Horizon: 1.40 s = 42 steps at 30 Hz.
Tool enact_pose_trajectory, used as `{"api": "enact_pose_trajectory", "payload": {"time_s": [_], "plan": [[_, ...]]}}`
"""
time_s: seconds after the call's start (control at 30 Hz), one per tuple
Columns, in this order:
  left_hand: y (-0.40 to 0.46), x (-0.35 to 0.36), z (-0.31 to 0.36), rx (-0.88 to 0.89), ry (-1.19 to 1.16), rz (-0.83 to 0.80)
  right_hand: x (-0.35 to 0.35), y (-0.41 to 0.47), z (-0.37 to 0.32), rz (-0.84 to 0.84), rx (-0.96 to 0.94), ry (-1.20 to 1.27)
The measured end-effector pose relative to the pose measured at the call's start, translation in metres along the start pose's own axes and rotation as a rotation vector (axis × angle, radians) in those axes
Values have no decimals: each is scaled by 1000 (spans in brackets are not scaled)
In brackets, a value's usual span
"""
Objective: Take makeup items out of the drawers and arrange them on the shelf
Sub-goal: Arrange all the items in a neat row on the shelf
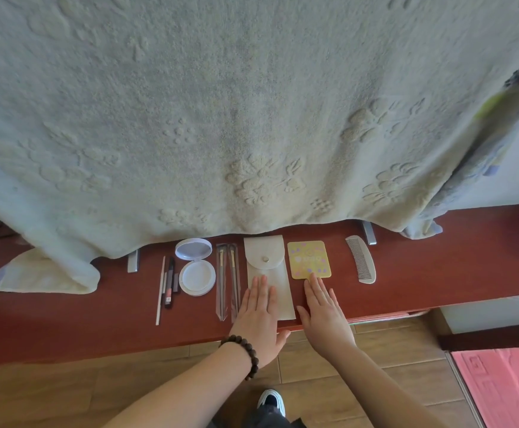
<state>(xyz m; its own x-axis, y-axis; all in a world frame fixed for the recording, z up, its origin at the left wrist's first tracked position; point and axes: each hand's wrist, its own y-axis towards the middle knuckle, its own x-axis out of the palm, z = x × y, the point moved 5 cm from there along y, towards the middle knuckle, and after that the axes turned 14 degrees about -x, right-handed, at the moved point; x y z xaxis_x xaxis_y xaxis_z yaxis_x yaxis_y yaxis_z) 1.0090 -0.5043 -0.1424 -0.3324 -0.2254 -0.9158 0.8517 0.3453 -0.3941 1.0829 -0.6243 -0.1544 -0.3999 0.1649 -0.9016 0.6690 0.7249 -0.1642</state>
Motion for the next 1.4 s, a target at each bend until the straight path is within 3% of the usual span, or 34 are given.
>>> {"api": "enact_pose_trajectory", "payload": {"time_s": [0.27, 0.4, 0.53, 0.87, 1.4], "plan": [[-1, -1, -1, 2, 20, -11, -14, -2, 11, 64, -78, 31], [-1, -1, -1, 5, 34, -9, -42, -5, 51, 207, 129, 8], [-1, 0, 0, -2, 46, -11, -40, -9, 88, 74, 290, 23], [-1, 1, 2, -23, 70, -26, -30, -7, 68, 31, 210, 27], [0, 5, 8, -108, 35, -9, -21, -2, 43, -12, 298, -17]]}}
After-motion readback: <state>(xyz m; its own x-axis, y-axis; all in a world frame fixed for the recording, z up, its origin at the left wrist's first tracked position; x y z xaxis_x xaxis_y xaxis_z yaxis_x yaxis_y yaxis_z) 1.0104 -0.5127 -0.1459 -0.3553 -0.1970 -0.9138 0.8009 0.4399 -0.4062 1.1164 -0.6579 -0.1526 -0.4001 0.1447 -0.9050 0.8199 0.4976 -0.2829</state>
